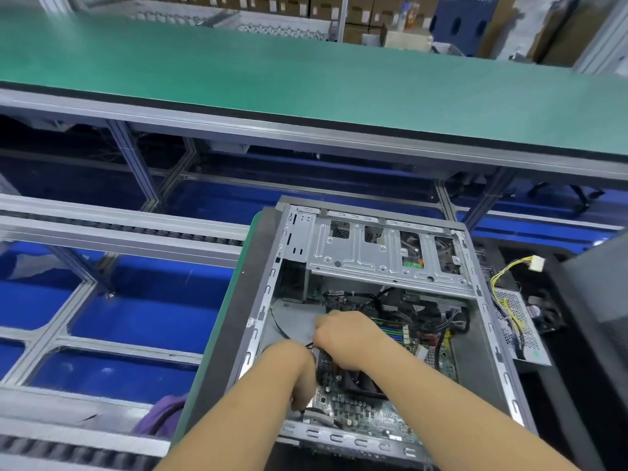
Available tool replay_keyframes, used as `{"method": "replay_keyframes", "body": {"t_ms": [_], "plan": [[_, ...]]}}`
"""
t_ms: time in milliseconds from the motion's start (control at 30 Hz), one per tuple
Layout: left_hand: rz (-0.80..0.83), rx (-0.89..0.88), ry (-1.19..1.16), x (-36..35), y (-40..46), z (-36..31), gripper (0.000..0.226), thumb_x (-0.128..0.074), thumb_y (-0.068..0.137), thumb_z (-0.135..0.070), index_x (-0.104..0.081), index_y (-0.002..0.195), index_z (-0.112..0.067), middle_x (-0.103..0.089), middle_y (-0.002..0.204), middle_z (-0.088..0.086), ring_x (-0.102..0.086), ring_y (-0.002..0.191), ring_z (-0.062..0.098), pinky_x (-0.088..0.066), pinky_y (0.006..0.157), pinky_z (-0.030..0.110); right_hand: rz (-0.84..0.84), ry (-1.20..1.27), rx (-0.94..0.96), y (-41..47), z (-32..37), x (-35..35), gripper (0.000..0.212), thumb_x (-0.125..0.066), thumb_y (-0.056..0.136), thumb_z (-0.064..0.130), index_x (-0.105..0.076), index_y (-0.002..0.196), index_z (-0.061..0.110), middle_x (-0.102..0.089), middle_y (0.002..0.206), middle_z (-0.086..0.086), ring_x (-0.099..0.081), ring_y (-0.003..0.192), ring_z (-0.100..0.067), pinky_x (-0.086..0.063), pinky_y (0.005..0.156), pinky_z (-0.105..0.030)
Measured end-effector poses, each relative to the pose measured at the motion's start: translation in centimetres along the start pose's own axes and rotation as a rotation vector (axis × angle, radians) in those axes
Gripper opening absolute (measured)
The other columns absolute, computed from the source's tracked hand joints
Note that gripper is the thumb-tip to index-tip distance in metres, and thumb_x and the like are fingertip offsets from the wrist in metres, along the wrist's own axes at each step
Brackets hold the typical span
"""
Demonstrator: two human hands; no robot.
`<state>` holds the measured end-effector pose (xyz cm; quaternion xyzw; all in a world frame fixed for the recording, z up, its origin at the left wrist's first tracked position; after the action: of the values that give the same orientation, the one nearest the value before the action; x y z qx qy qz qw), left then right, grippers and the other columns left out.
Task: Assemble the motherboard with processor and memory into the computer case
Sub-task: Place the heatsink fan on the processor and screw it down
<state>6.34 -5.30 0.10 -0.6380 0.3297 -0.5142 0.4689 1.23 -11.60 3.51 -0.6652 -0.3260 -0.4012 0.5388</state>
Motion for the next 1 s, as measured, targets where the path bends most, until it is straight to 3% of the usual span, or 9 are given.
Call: {"method": "replay_keyframes", "body": {"t_ms": [133,300,400,500,567,633,700,867,1000], "plan": [[0.010,-0.001,0.094,-0.2,0.5,-0.1,0.015,-0.061,0.090,-0.018,-0.057,0.077,-0.012,-0.055,0.086,0.005,-0.057,0.084,0.026,-0.052,0.091,0.043,0.000,-0.024,0.010,0.4,0.0,-0.1,0.026,-0.056,0.094,-0.003,-0.067,0.116,0.006,-0.051,0.121,-0.012,-0.058,0.103,-0.035,-0.049,0.072,-0.043],[-0.089,0.000,0.051,-0.1,1.0,-0.4,0.005,-0.052,0.086,-0.007,-0.047,0.086,-0.008,-0.048,0.094,0.006,-0.053,0.090,0.028,-0.049,0.083,0.042,-0.046,-0.004,-0.034,1.0,-0.6,0.2,0.021,-0.052,0.093,-0.006,-0.066,0.105,0.002,-0.055,0.115,-0.014,-0.060,0.099,-0.036,-0.043,0.067,-0.040],[-0.281,0.000,-0.171,0.7,1.1,-0.4,0.019,-0.052,0.084,-0.014,-0.044,0.101,-0.018,-0.051,0.094,0.003,-0.054,0.089,0.026,-0.048,0.078,0.038,-0.087,0.161,-0.069,0.8,-2.0,0.5,0.021,-0.052,0.093,0.003,-0.068,0.107,0.005,-0.058,0.114,-0.010,-0.059,0.103,-0.033,-0.050,0.077,-0.042],[-0.468,-0.022,-0.405,1.7,0.9,-0.4,0.017,-0.057,0.081,-0.022,-0.053,0.097,-0.018,-0.054,0.086,0.002,-0.057,0.083,0.025,-0.049,0.073,0.035,-0.107,0.433,-0.020,0.0,-3.4,0.9,0.036,-0.054,0.089,0.001,-0.077,0.112,0.017,-0.065,0.108,-0.002,-0.060,0.103,-0.026,-0.052,0.088,-0.041],[-0.504,-0.092,-0.607,2.1,0.8,-0.4,0.013,-0.063,0.079,-0.025,-0.057,0.086,-0.015,-0.058,0.078,0.006,-0.059,0.076,0.024,-0.051,0.070,0.034,-0.138,0.567,-0.051,-0.7,-4.7,0.9,0.035,-0.056,0.090,0.000,-0.079,0.109,0.019,-0.066,0.105,0.004,-0.060,0.099,-0.018,-0.050,0.092,-0.037],[-0.522,-0.150,-0.748,2.5,0.6,-0.3,0.024,-0.069,0.076,-0.023,-0.049,0.064,-0.018,-0.048,0.059,-0.001,-0.048,0.056,0.017,-0.041,0.056,0.025,-0.173,0.627,-0.083,-1.4,-5.6,0.5,0.029,-0.059,0.092,0.005,-0.080,0.107,0.020,-0.063,0.103,0.009,-0.054,0.092,-0.009,-0.047,0.089,-0.026],[-0.527,-0.207,-0.895,2.8,0.2,0.0,0.028,-0.071,0.075,-0.024,-0.049,0.059,-0.019,-0.043,0.050,-0.007,-0.041,0.048,0.013,-0.032,0.049,0.022,-0.202,0.663,-0.087,-1.9,-5.8,0.1,0.023,-0.062,0.095,0.011,-0.079,0.106,0.022,-0.064,0.101,0.009,-0.052,0.087,-0.005,-0.043,0.084,-0.017],[-0.510,-0.313,-1.348,3.5,-0.9,0.8,0.016,-0.070,0.081,-0.035,-0.070,0.081,-0.019,-0.069,0.066,-0.007,-0.050,0.046,0.006,-0.035,0.041,0.016,-0.308,0.748,-0.216,-2.0,-6.9,-0.9,0.023,-0.059,0.101,0.021,-0.077,0.093,0.009,-0.068,0.094,0.003,-0.061,0.087,-0.012,-0.050,0.086,-0.035],[-0.742,-0.250,-1.520,4.2,-0.8,2.1,0.021,-0.067,0.093,-0.026,-0.073,0.082,-0.009,-0.070,0.074,0.001,-0.054,0.053,0.009,-0.041,0.051,0.022,-0.368,0.725,-0.315,-2.0,-6.9,-1.4,0.025,-0.060,0.101,0.029,-0.076,0.098,0.010,-0.072,0.091,-0.009,-0.064,0.087,-0.024,-0.052,0.085,-0.044]]}}
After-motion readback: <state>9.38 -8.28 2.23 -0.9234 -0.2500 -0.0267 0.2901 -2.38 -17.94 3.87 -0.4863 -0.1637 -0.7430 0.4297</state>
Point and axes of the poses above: each hand's wrist, its own y-axis towards the middle knuckle, its own x-axis out of the back of the hand, z = x × y, the point moved 5 cm from there along y, towards the middle knuckle
